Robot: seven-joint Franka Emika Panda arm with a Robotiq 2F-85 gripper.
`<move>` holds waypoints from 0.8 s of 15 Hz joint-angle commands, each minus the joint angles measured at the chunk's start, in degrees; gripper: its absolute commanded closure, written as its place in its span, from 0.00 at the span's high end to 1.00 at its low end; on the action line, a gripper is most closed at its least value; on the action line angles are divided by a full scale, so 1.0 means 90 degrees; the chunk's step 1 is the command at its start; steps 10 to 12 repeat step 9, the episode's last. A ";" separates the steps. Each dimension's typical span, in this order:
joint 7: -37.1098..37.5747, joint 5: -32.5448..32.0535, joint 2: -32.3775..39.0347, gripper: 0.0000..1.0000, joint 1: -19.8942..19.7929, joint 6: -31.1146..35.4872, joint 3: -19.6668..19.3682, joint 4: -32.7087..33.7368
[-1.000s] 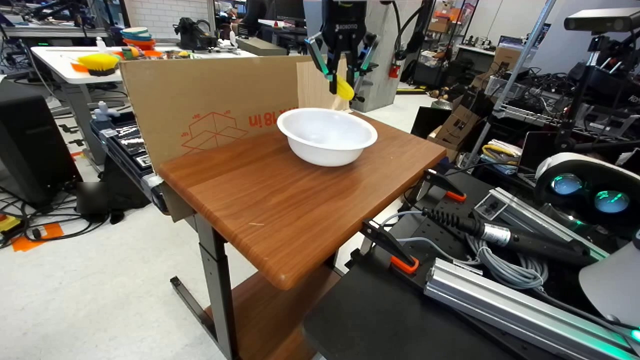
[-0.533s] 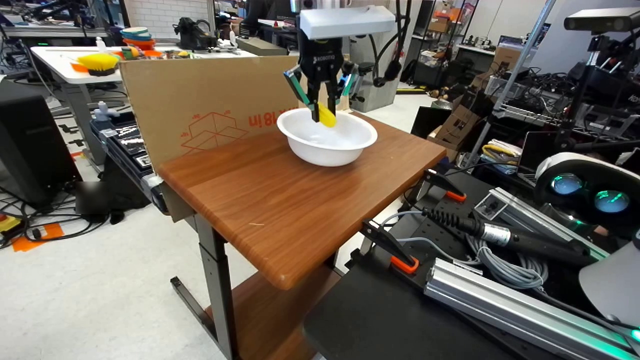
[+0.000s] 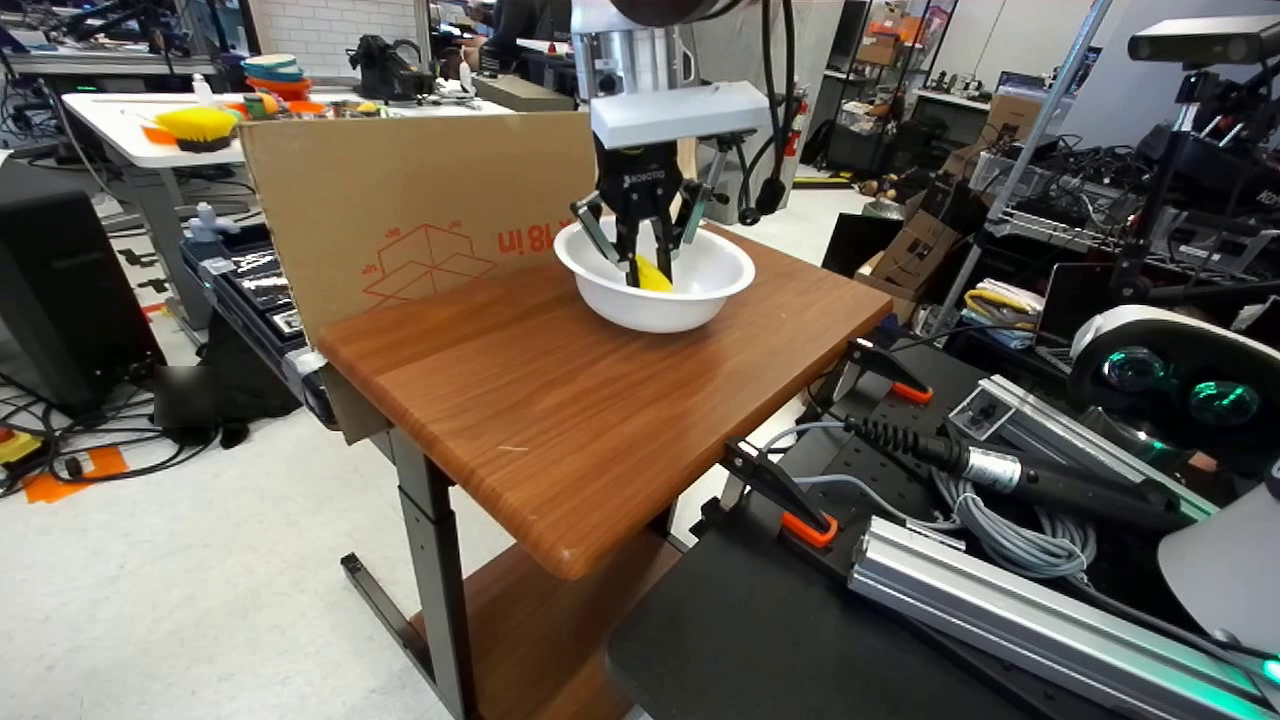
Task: Pick up the yellow object and place it in the basin
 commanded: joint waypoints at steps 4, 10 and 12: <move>-0.0167 0.0301 -0.0373 0.88 0.0083 -0.0361 -0.0013 0.0048; -0.0659 0.0208 -0.1365 1.00 0.0109 -0.1646 0.0189 -0.0228; -0.0659 0.0208 -0.1365 1.00 0.0109 -0.1646 0.0189 -0.0228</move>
